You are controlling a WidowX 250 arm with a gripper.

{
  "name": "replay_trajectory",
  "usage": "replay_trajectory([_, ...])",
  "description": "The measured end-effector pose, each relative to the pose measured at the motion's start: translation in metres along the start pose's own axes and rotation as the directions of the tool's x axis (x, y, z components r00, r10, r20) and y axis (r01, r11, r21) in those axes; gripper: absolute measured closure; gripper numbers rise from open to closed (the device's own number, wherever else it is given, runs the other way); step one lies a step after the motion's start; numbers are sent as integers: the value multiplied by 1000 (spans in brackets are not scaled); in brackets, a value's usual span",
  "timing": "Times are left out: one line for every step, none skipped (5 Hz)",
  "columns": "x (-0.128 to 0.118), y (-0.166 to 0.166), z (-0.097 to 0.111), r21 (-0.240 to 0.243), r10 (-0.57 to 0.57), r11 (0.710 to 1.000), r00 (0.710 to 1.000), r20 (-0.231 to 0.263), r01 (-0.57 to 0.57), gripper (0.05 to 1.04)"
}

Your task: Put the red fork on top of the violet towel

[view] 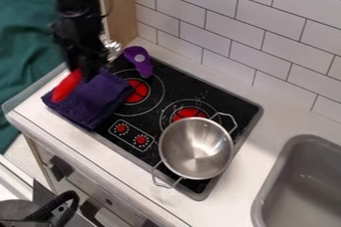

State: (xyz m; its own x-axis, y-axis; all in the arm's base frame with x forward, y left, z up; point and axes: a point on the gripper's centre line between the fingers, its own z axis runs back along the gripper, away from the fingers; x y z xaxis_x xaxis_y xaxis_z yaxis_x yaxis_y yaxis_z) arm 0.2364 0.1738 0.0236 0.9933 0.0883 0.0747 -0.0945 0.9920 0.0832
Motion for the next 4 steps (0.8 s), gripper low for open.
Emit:
replay_trajectory([-11, 12, -17, -16, -1, 1000, 1000, -25, 1, 757])
replay_trajectory([-11, 9, -32, -51, -22, 999, 999, -37, 20, 757])
replay_trajectory([1, 5, -36, -51, -31, 998, 999, -32, 30, 757])
replay_trajectory([8, 3, -35, -46, -41, 998, 999, -23, 40, 757])
